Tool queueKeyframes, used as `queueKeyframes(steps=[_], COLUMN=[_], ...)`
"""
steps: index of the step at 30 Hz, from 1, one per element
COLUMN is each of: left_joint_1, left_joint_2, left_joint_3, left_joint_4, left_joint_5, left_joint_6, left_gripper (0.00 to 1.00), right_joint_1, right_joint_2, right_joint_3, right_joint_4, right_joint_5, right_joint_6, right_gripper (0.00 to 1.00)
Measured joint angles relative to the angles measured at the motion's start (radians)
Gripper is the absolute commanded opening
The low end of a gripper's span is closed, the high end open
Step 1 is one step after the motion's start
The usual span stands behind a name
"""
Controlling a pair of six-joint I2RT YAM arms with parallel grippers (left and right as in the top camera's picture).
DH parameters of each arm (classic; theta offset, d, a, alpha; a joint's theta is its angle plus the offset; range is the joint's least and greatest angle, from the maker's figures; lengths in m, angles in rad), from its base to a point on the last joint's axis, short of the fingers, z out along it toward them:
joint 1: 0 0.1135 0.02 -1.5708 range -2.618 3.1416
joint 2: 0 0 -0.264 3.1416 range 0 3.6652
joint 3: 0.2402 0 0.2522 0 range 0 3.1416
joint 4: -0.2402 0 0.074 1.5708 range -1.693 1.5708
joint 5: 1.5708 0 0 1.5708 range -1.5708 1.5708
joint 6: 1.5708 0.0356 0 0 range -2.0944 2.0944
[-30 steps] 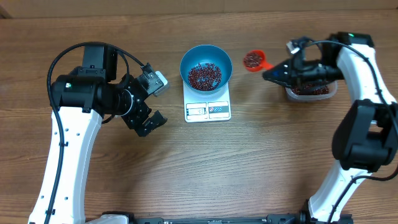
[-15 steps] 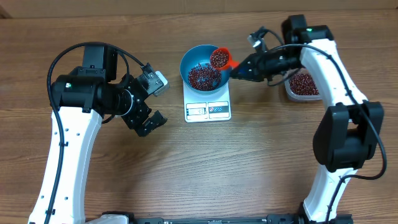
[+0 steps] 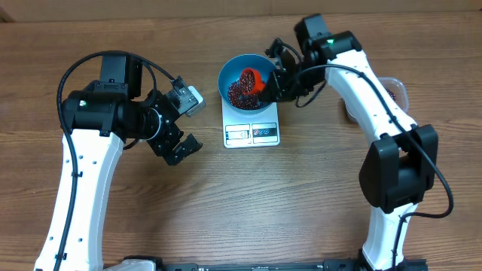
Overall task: Scoop item into bowl and weigh 150g on scale
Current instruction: 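Tip the red cup with the right gripper to pour beans into bowl, then move the empty red cup with the right gripper back to the tub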
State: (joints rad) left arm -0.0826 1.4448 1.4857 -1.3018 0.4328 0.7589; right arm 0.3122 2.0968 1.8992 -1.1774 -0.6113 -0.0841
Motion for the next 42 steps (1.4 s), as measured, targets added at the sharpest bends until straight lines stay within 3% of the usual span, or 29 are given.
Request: queueKeyframes(steps=[8,22,32,42], left_joint_1=[0.000,0.000,0.000,0.000], left_joint_2=[0.000,0.000,0.000,0.000], left_joint_3=[0.000,0.000,0.000,0.000], left_joint_4=[0.000,0.000,0.000,0.000], left_joint_5=[0.000,0.000,0.000,0.000], left_joint_6=[0.000,0.000,0.000,0.000], left_gripper=[1.00,1.00,1.00,1.00], right_joint_1=[0.080,0.145,0.275,0.323], right_joint_2=[0.001,0.001,0.001,0.001], right_joint_3=[0.124,0.124,0.124,0.124], right_joint_4=[-0.048,-0.074,-0.098,-0.117], right_joint_5=[0.282,0.601,0.876,0.983], right_joint_6=[0.006,0.004,0.001,0.014], right_gripper=[0.04,0.04,0.04,0.04])
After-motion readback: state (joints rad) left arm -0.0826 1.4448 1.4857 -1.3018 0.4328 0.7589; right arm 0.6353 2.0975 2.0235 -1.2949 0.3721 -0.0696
